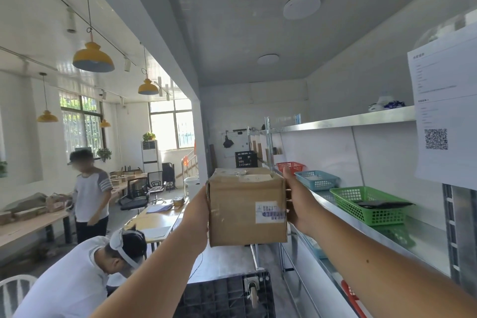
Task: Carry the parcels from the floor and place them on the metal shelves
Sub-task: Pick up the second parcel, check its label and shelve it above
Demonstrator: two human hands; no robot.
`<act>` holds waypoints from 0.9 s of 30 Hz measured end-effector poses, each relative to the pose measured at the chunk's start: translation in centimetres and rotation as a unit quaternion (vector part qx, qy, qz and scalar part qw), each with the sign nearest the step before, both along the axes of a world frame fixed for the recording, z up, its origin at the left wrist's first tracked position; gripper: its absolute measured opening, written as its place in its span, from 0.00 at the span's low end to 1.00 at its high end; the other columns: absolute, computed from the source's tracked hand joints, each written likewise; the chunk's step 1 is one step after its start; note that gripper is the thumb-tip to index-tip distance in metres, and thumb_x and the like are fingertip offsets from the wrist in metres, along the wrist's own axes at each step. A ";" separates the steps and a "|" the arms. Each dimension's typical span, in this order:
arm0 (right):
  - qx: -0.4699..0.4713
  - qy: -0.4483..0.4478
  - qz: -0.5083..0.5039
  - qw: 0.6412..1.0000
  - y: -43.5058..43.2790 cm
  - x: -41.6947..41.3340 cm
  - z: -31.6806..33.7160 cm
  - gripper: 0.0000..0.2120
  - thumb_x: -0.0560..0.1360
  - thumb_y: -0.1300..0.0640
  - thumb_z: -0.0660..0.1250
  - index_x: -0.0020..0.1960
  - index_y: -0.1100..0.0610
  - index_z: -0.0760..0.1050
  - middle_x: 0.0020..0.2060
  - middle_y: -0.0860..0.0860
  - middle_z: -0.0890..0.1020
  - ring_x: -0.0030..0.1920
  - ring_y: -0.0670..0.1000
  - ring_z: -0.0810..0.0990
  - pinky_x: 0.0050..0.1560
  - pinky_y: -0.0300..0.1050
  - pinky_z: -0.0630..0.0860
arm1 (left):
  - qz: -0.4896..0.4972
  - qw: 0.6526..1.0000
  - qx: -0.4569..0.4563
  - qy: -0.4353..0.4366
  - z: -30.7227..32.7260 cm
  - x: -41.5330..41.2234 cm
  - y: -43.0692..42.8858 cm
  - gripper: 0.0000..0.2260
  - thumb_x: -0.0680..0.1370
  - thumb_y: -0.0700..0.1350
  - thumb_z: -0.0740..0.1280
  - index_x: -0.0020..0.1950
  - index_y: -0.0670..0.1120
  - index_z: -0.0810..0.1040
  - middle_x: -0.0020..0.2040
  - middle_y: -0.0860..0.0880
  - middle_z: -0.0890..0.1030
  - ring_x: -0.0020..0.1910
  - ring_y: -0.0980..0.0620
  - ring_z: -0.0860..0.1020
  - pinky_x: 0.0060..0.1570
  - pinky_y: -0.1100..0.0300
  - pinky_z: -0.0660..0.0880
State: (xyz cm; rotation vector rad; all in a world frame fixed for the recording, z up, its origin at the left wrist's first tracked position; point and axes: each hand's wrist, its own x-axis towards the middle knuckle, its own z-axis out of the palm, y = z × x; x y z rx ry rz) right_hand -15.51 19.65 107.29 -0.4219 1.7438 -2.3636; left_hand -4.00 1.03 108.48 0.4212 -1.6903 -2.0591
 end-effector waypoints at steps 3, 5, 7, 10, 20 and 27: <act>-0.015 0.011 0.014 1.000 -0.1 -0.5 -0.5 0.32 0.79 0.30 0.62 0.58 0.59 0.82 0.54 0.63 0.84 0.56 0.62 0.83 0.65 0.61 0.78 | -0.001 1.000 0.021 0.000 0.0 -0.1 -0.4 0.17 0.85 0.59 0.63 0.44 0.52 0.85 0.29 0.55 0.86 0.44 0.50 0.80 0.60 0.49 0.75; -0.031 0.010 0.013 0.999 -0.3 -0.5 -0.6 0.33 0.77 0.29 0.65 0.63 0.58 0.80 0.62 0.66 0.83 0.62 0.65 0.83 0.66 0.60 0.78 | -0.017 0.999 0.033 -0.003 0.0 0.0 -0.4 0.19 0.85 0.61 0.61 0.45 0.53 0.86 0.35 0.53 0.89 0.45 0.50 0.82 0.55 0.50 0.75; -0.044 0.013 0.011 0.999 -0.6 -0.9 -0.8 0.37 0.74 0.29 0.68 0.69 0.56 0.78 0.65 0.64 0.83 0.65 0.64 0.83 0.67 0.60 0.79 | -0.020 0.999 0.036 -0.006 -0.1 0.2 -0.4 0.19 0.85 0.61 0.61 0.45 0.53 0.86 0.36 0.52 0.89 0.44 0.50 0.83 0.50 0.51 0.75; -0.022 0.041 0.010 0.999 -0.8 -1.5 -1.2 0.29 0.74 0.33 0.68 0.64 0.52 0.85 0.62 0.59 0.86 0.66 0.63 0.83 0.74 0.65 0.72 | -0.006 1.000 0.027 -0.002 -0.4 0.6 -0.3 0.17 0.84 0.62 0.63 0.47 0.54 0.85 0.37 0.54 0.88 0.47 0.50 0.81 0.61 0.48 0.75; -0.011 0.098 0.039 0.994 -0.5 -1.0 -1.0 0.11 0.81 0.55 0.67 0.55 0.50 0.88 0.56 0.57 0.89 0.63 0.62 0.84 0.70 0.68 0.73 | -0.009 0.999 0.027 0.025 -1.3 0.3 -0.7 0.20 0.82 0.64 0.65 0.61 0.53 0.86 0.60 0.53 0.87 0.60 0.50 0.81 0.70 0.44 0.72; 0.035 0.103 0.017 0.994 0.1 0.2 -0.9 0.14 0.80 0.61 0.66 0.55 0.46 0.86 0.47 0.48 0.90 0.55 0.52 0.84 0.50 0.51 0.71 | 0.014 0.999 0.019 0.022 -1.3 0.1 -0.7 0.19 0.76 0.49 0.71 0.68 0.50 0.81 0.64 0.50 0.84 0.62 0.47 0.80 0.60 0.47 0.76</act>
